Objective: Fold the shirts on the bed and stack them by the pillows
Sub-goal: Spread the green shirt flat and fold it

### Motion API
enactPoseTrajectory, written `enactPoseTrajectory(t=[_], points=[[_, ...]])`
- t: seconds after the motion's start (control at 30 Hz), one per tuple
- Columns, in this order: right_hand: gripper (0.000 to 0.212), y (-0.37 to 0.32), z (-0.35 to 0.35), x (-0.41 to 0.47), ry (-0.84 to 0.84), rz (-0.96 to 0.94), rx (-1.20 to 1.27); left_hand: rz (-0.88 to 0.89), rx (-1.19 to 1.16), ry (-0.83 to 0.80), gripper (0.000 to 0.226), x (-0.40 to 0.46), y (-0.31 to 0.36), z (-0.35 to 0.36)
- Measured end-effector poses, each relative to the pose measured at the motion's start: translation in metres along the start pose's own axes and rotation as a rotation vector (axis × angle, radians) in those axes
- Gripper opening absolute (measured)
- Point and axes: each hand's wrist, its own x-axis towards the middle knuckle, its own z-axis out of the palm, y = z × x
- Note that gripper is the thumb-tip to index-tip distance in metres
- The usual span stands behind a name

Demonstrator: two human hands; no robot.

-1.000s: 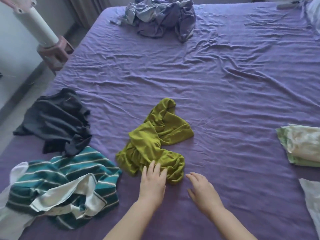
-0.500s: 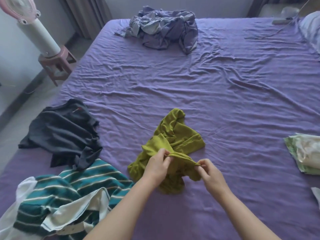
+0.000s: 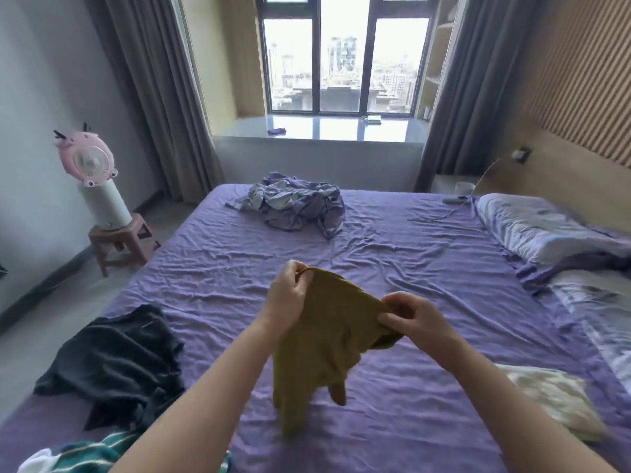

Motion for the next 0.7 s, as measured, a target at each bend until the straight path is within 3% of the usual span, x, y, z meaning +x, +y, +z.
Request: enactPoseTrajectory(t=[0.1,0.27,0.33,0.5,0.6,0.7], points=[[0.028,-0.042,-0.043,-0.014,0.077,-0.045,-0.083,0.08,0.004,0.003,0.024,-0.008,0.049,-0.019],[0.006,-0.111,-0.096,-0.042,0.094,-0.125,-0.052,0.201,0.112,-0.149,0.026,-0.032,0.121,-0.046],[0.01,-0.139,-0.11,-0.055,0.115,-0.189,0.004,0.217,0.163,-0.201,0.021,-0.042,0.145,-0.053],[0.02,-0.195,-0.132,-0.085,-0.039,-0.215,0.185,0.286,0.088,-0.079,0.004,-0.075,0.193,-0.056],[0.016,-0.219,-0.135,-0.101,0.072,-0.248,0.029,0.302,0.025,0.078,0.006,-0.102,0.216,-0.044],[0.01,-0.232,-0.134,-0.118,0.155,-0.306,-0.213,0.239,-0.241,-0.035,0.012,-0.131,0.238,-0.025]])
